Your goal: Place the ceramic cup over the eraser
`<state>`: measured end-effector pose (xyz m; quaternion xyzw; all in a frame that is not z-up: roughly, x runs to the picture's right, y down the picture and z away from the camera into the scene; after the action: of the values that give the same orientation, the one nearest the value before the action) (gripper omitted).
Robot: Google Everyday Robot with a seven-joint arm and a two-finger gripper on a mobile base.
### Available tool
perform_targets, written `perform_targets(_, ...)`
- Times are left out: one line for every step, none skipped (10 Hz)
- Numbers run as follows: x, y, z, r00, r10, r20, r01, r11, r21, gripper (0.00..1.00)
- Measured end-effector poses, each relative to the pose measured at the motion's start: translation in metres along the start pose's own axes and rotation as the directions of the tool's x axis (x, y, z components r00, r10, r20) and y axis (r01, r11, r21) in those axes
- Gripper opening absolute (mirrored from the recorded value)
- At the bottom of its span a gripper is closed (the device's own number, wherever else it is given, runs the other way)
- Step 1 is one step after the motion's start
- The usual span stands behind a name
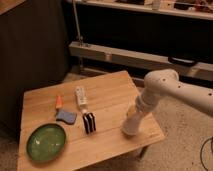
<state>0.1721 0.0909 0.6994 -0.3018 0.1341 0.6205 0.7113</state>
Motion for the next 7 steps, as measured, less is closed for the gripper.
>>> perform_targets(-0.009,0.002,-0.026,1.0,-0.005,0.016,0.005,1.0,0.015,0.0)
perform_targets(-0.017,0.005,-0.049,0.999,-0.014,0.029,0.013,1.0,0.027,0.0)
perform_targets(-0.027,0.011,-0.078,0.998,-0.027,0.049,0.025,0.999,0.036,0.0)
perform_targets(-0.036,0.02,-0.102,0.997,-0.045,0.064,0.042,0.998,0.039,0.0)
perform_targets(-0.045,0.031,-0.124,0.995,-0.066,0.079,0.063,0.997,0.043,0.0)
perform_targets(-0.056,0.049,-0.151,0.991,-0.098,0.093,0.094,0.995,0.045,0.0)
perform_targets(-0.064,0.069,-0.174,0.986,-0.136,0.1,0.134,0.99,0.034,0.0)
